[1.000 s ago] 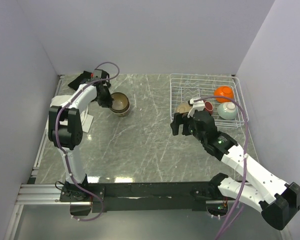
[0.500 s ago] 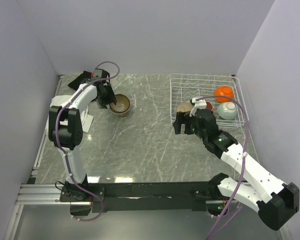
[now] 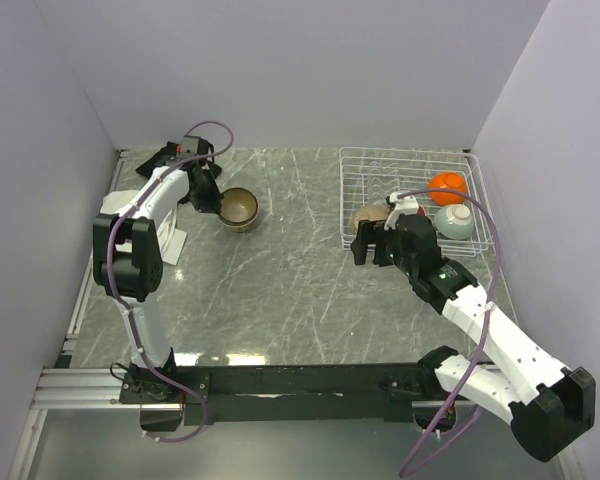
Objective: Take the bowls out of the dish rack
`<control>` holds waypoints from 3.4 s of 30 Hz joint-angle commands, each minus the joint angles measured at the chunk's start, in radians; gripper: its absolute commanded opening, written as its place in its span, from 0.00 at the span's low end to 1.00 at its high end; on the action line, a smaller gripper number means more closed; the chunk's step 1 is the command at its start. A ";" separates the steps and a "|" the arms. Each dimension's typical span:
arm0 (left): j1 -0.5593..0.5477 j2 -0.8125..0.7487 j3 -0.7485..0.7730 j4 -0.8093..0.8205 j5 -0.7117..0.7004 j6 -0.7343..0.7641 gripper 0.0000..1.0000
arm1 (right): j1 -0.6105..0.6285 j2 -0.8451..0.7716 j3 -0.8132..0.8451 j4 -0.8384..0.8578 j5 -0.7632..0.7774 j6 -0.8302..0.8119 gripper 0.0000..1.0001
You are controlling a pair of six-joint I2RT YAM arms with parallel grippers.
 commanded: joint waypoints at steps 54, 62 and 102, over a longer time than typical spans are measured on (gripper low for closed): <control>-0.073 -0.757 -0.779 0.456 -0.111 0.175 0.99 | -0.264 0.640 0.382 -0.066 0.029 0.309 1.00; -0.072 -0.730 -0.767 0.451 -0.094 0.173 0.99 | -0.264 0.677 0.341 -0.003 -0.035 0.242 1.00; -0.072 -0.693 -0.759 0.444 -0.079 0.169 0.99 | -0.264 0.611 0.440 0.011 -0.099 0.254 0.66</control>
